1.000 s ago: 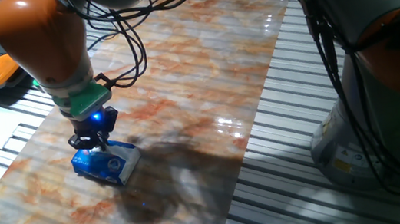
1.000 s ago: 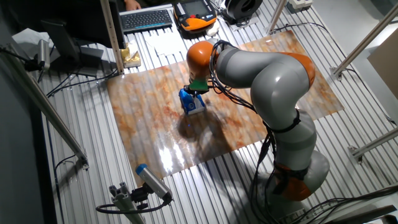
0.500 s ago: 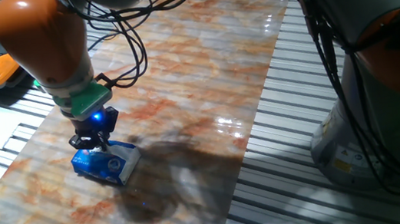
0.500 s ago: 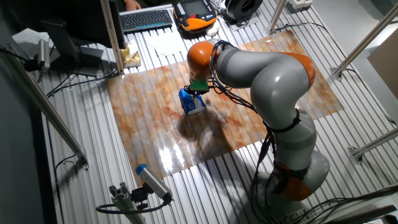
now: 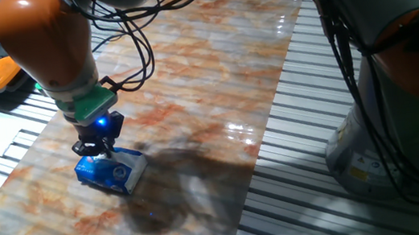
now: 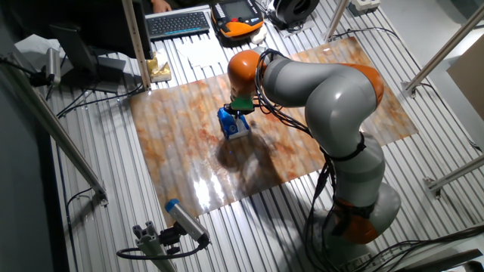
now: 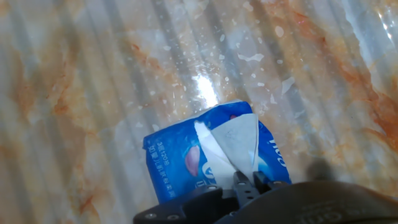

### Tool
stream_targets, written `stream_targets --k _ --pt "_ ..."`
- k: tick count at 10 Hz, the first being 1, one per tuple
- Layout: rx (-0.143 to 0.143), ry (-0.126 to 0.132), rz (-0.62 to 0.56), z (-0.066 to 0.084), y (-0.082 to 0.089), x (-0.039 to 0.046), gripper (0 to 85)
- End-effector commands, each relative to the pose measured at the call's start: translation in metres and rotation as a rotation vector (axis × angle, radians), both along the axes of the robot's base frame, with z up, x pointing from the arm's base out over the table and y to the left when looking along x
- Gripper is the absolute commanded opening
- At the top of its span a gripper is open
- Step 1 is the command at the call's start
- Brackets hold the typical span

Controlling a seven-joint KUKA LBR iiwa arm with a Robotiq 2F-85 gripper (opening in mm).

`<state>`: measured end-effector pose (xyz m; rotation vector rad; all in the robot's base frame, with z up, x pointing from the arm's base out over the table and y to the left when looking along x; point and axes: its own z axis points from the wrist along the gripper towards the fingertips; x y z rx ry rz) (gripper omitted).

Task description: Pull out a napkin

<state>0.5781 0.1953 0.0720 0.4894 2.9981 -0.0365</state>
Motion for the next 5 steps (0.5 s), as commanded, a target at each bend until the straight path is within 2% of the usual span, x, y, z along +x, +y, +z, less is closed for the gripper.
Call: stream_targets --k 1,5 --pt "0.000 0.000 0.000 0.0011 0.0000 -0.0004 17.0" --pt "0.000 0.001 0.000 0.0045 0.0001 -0.0017 17.0"
